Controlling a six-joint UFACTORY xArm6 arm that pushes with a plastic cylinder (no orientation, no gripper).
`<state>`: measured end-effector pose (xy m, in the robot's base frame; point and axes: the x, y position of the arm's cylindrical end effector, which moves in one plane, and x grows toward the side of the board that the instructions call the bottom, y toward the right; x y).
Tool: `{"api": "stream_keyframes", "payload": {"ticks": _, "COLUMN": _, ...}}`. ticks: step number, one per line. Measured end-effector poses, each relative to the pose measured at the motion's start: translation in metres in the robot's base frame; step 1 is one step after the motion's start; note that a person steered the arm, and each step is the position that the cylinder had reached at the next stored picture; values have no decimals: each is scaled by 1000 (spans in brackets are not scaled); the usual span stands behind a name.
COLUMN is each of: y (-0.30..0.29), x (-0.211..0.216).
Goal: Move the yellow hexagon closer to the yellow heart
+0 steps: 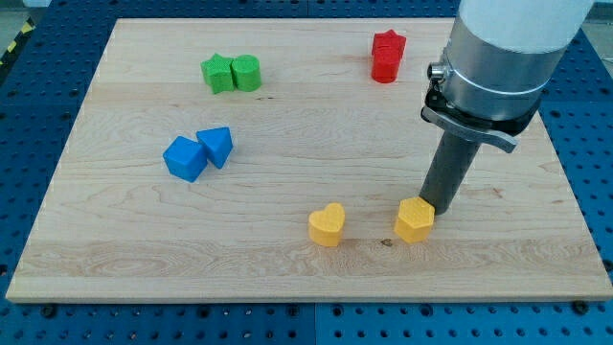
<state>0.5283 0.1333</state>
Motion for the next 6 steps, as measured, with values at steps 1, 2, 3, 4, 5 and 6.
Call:
{"api": "stream_keyframes", "payload": {"ticks": 1, "y": 33, "x": 8}}
{"api": "stream_keyframes", "payload": {"ticks": 2, "y": 33, "x": 23}}
{"api": "stream_keyframes", "payload": {"ticks": 3, "y": -10, "x": 26}}
{"api": "stream_keyframes", "payload": {"ticks": 4, "y": -44, "x": 26}}
{"api": "stream_keyframes", "payload": {"ticks": 5, "y": -44, "x": 26}}
{"api": "stream_keyframes", "payload": {"ticks": 6, "y": -50, "x": 27}}
